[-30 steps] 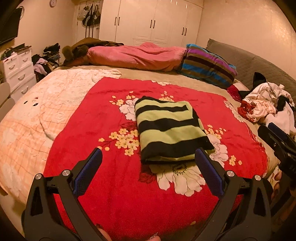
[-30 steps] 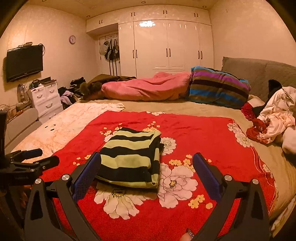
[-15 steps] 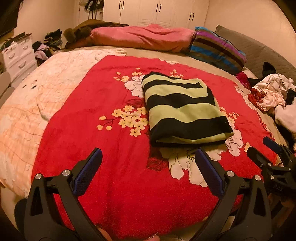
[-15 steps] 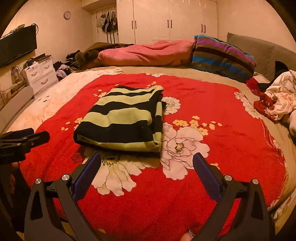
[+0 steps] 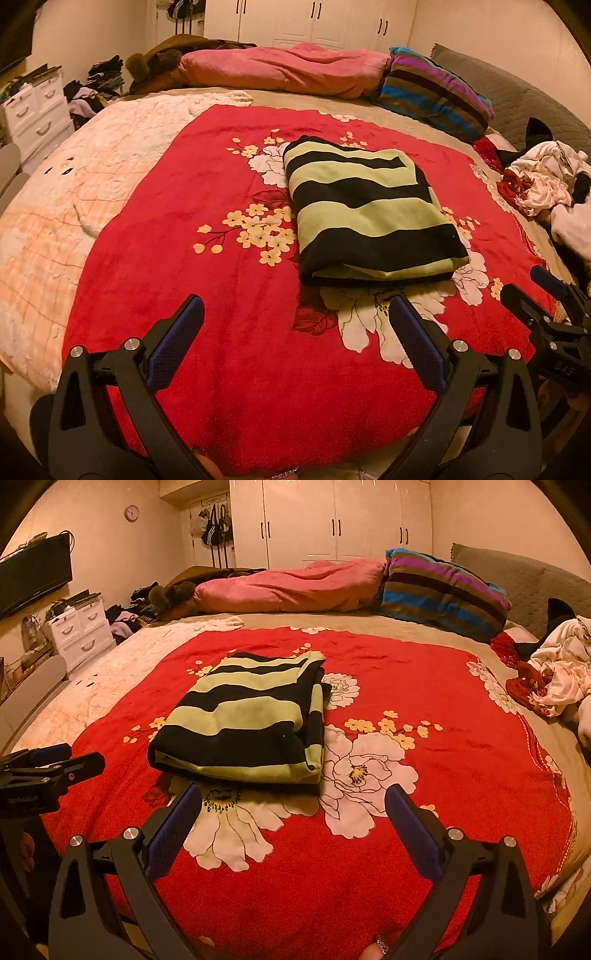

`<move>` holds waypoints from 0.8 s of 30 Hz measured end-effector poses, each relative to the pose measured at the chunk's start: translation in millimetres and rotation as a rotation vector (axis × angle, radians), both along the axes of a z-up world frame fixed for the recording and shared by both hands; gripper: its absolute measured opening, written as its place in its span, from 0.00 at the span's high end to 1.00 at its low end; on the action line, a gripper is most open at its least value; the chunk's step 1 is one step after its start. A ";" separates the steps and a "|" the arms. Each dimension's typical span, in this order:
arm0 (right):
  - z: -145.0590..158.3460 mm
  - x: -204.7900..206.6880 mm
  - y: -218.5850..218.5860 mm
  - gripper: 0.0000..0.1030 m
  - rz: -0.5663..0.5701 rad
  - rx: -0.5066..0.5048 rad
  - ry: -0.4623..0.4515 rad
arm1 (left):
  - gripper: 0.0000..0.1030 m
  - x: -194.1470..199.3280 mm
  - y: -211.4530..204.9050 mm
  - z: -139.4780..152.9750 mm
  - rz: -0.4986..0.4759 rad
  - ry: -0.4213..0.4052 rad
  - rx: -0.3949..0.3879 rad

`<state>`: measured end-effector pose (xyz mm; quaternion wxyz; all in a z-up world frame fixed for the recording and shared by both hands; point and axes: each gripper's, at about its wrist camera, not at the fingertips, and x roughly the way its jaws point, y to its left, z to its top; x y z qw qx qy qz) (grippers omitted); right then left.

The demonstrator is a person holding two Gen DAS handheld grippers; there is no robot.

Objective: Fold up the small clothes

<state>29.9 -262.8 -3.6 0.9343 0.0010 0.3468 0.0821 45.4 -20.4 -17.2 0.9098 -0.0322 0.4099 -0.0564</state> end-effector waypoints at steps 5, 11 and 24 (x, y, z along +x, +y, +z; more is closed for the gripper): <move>-0.3 0.9 -0.3 0.04 0.000 -0.002 0.005 | 0.09 0.0 0.2 -0.9 0.003 0.008 0.005; 0.1 -0.6 0.7 0.04 -0.005 -0.008 0.004 | 0.09 1.4 -0.2 -1.7 0.003 0.016 0.012; -1.1 -0.3 -2.1 0.04 -0.014 -0.007 0.011 | 0.09 2.0 0.7 -2.6 0.009 0.017 0.027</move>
